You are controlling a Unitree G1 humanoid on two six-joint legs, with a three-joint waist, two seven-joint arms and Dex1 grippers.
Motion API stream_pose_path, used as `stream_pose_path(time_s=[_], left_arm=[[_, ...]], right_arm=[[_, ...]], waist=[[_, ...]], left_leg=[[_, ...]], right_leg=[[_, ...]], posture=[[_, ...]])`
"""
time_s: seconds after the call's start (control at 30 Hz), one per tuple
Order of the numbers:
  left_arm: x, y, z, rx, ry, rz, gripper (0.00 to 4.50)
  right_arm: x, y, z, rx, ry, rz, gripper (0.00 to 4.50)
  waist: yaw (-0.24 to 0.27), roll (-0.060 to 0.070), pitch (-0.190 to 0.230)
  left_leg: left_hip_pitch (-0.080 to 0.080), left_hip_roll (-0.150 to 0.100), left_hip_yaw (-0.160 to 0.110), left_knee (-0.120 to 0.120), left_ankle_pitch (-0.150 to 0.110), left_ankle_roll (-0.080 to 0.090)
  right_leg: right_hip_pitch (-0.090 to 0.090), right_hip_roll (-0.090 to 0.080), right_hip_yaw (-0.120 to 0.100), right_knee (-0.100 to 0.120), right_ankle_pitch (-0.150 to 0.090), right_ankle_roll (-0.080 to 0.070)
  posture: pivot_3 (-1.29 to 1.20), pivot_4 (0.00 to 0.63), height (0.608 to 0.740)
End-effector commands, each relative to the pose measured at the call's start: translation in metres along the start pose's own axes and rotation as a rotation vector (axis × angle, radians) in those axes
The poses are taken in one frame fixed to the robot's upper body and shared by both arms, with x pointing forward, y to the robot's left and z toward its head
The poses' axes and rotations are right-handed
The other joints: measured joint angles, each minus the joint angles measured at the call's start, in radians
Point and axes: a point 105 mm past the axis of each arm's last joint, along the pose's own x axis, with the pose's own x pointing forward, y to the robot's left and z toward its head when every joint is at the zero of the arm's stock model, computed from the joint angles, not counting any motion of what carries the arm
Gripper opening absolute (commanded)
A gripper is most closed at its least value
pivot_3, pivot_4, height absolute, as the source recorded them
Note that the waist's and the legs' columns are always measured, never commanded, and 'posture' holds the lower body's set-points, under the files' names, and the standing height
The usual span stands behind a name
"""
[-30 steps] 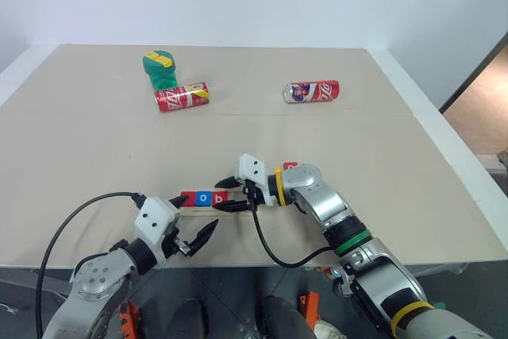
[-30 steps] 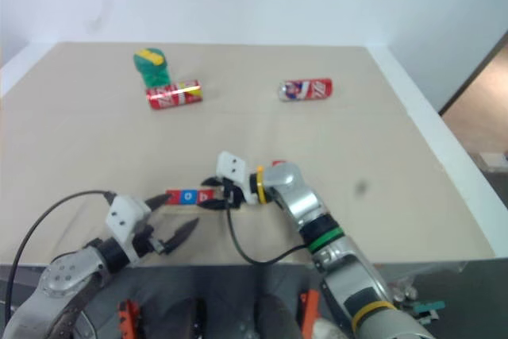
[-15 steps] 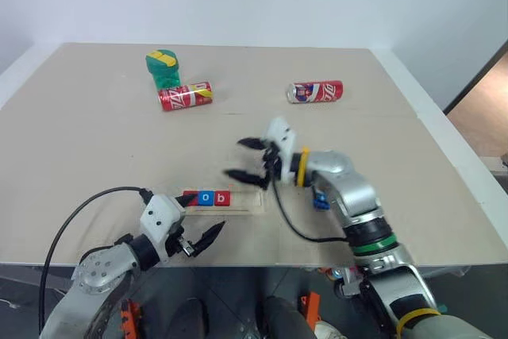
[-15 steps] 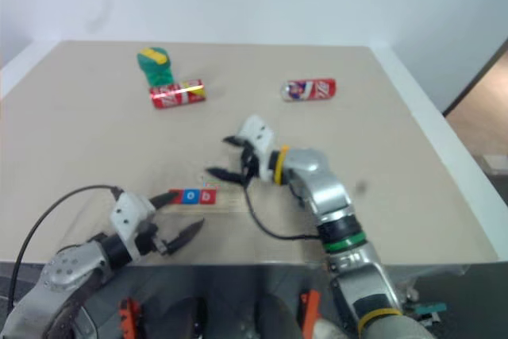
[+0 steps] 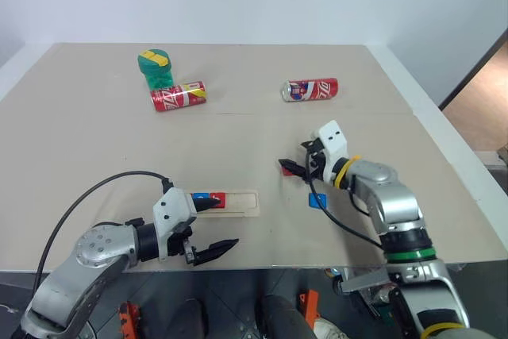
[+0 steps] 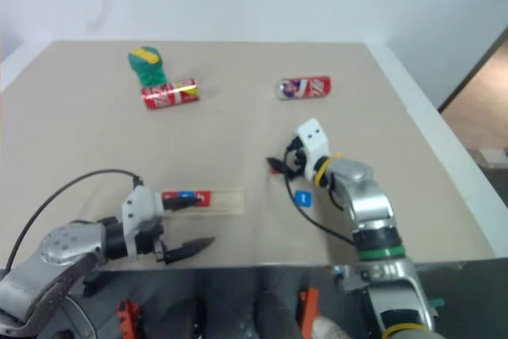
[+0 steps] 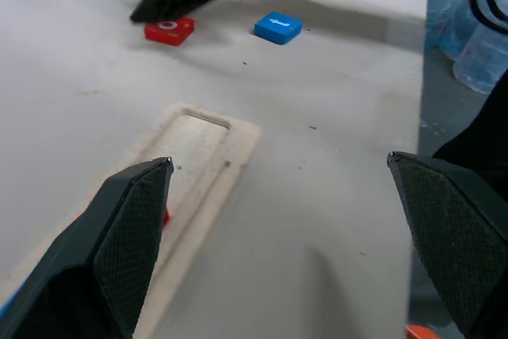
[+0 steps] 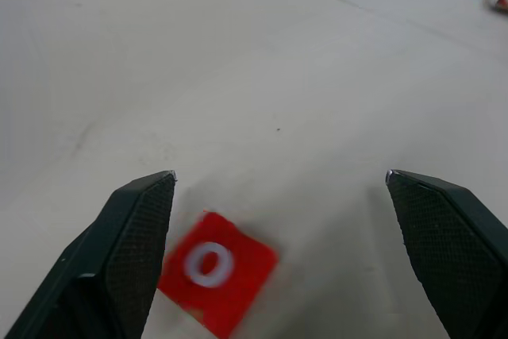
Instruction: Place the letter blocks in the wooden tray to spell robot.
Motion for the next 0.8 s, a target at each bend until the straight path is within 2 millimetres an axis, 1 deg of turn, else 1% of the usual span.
stream_pose_path(time_s=[0.03, 0.2, 0.27, 0.3, 0.37, 0.43, 0.5, 0.6, 0.73, 0.8], left_arm=[[0.002, 0.001, 0.006, 0.040, -0.025, 0.009, 4.50], [0.004, 0.003, 0.006, 0.072, -0.015, 0.017, 4.50], [0.005, 0.003, 0.005, 0.075, -0.009, 0.014, 4.50], [0.005, 0.003, 0.005, 0.074, -0.008, 0.013, 4.50], [0.005, 0.002, 0.004, 0.068, -0.004, 0.008, 4.50], [0.004, 0.001, 0.003, 0.064, 0.004, 0.002, 4.50], [0.004, 0.001, 0.002, 0.064, 0.011, -0.004, 4.50], [0.004, 0.000, 0.001, 0.064, 0.021, -0.021, 4.50], [0.004, -0.001, -0.001, 0.068, 0.034, -0.042, 4.50], [0.004, -0.001, -0.001, 0.066, 0.036, -0.053, 4.50]], right_arm=[[-0.006, -0.002, 0.012, -0.007, -0.035, -0.092, 4.39], [-0.005, 0.005, -0.005, 0.009, 0.042, -0.171, 4.39], [-0.006, 0.009, -0.008, 0.009, 0.063, -0.218, 4.39], [-0.006, 0.013, -0.009, 0.012, 0.071, -0.229, 4.15], [-0.007, 0.018, -0.011, 0.018, 0.085, -0.237, 3.55], [-0.009, 0.020, -0.012, 0.021, 0.098, -0.256, 2.94], [-0.011, 0.022, -0.010, 0.025, 0.099, -0.267, 2.18], [-0.014, 0.030, -0.006, 0.047, 0.095, -0.265, 1.24], [-0.024, 0.048, 0.004, 0.097, 0.075, -0.231, 1.23], [-0.032, 0.058, 0.007, 0.110, 0.075, -0.207, 1.23]], waist=[[0.000, 0.000, 0.000], [0.000, 0.000, 0.000], [0.000, 0.000, 0.000], [0.000, 0.000, 0.000], [0.000, 0.000, 0.000], [0.000, 0.000, 0.000], [0.000, 0.000, 0.000], [0.000, -0.001, 0.000], [0.000, 0.000, 0.000], [0.000, 0.000, 0.000]], left_leg=[[0.000, -0.001, 0.000, 0.000, 0.000, 0.000], [0.000, -0.002, 0.001, 0.001, 0.000, 0.000], [-0.001, -0.003, 0.001, 0.002, 0.000, 0.000], [-0.001, -0.002, 0.001, 0.002, 0.000, 0.000], [0.000, -0.002, 0.001, 0.002, 0.000, 0.000], [0.000, -0.002, 0.000, 0.002, 0.000, 0.000], [0.000, -0.002, 0.000, 0.002, 0.000, 0.000], [0.000, -0.002, 0.000, 0.002, 0.000, 0.000], [-0.001, -0.002, 0.000, 0.002, 0.000, 0.000], [-0.001, -0.002, 0.000, 0.002, 0.000, 0.000]], right_leg=[[0.000, -0.001, 0.000, 0.000, 0.000, 0.000], [0.000, -0.004, 0.001, 0.000, 0.000, 0.002], [0.000, -0.004, 0.000, 0.000, 0.000, 0.002], [0.000, -0.004, 0.000, 0.000, 0.000, 0.002], [0.000, -0.003, 0.000, 0.000, 0.000, 0.002], [0.000, -0.003, 0.000, 0.000, 0.000, 0.001], [0.000, -0.003, -0.001, 0.000, 0.000, 0.001], [0.001, -0.003, 0.000, 0.000, 0.000, 0.002], [0.000, -0.003, 0.000, 0.000, 0.000, 0.002], [0.000, -0.003, -0.001, 0.000, 0.000, 0.002]], posture=[[0.00, 0.150, 0.740], [0.00, 0.150, 0.740], [0.00, 0.150, 0.740], [0.00, 0.150, 0.740], [0.00, 0.150, 0.740], [0.00, 0.150, 0.740], [0.00, 0.150, 0.740], [0.00, 0.150, 0.740], [0.00, 0.150, 0.740], [0.00, 0.150, 0.740]])
